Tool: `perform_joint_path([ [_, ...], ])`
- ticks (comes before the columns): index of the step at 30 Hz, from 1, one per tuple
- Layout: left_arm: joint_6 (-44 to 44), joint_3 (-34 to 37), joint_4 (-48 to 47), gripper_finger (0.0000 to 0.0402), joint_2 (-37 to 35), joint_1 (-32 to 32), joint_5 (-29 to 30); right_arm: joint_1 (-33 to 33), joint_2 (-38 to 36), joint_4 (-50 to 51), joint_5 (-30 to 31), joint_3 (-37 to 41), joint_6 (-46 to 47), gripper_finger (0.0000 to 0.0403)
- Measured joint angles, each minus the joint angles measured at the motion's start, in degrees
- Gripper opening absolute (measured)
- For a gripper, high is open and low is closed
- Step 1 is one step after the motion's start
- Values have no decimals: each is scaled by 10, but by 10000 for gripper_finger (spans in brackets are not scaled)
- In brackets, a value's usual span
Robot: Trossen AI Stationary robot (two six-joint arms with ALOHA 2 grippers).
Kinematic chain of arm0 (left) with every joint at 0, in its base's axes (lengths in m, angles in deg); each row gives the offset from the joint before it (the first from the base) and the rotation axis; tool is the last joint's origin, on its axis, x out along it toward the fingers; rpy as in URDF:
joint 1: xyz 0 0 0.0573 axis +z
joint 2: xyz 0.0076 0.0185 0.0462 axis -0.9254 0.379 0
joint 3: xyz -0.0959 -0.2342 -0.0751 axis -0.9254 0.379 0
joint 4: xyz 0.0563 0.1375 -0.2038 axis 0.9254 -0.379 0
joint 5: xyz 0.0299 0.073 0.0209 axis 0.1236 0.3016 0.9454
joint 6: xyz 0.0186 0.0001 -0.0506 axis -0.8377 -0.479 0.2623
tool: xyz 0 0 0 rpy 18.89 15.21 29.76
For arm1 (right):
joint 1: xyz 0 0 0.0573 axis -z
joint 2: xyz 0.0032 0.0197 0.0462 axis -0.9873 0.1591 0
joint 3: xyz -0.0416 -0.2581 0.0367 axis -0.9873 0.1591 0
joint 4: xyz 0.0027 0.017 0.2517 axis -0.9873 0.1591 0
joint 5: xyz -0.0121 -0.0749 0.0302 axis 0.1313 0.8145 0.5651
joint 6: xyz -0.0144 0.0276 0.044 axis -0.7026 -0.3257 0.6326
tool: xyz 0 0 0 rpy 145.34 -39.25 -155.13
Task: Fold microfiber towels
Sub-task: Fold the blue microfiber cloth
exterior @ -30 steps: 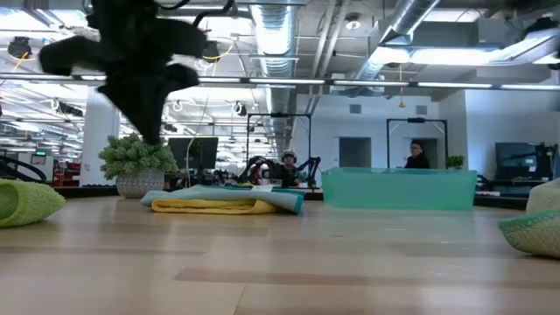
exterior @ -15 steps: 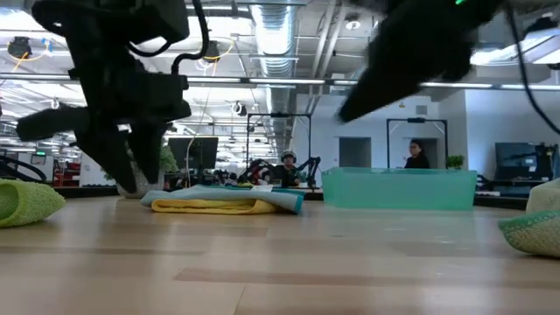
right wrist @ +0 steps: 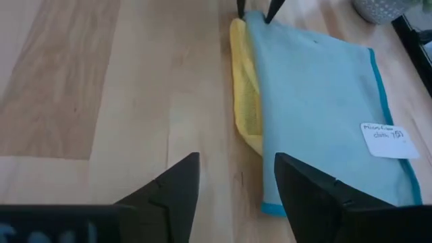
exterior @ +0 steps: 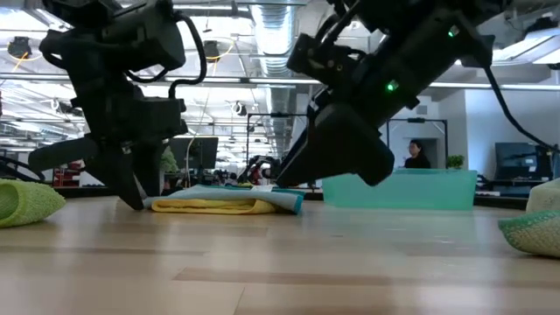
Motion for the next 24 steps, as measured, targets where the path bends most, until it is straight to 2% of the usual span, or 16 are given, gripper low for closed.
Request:
perform_joint_path([
  [7,4,0,6,63,1,3,-10,22,0,-1,-23,0,7,200],
  [14,22,1,11,8,2,4,-12,51,50,-24,-23,-1,38,192],
  [24,22,1,8,3,2,4,-12,43,70,-4,38,-6,68,160],
])
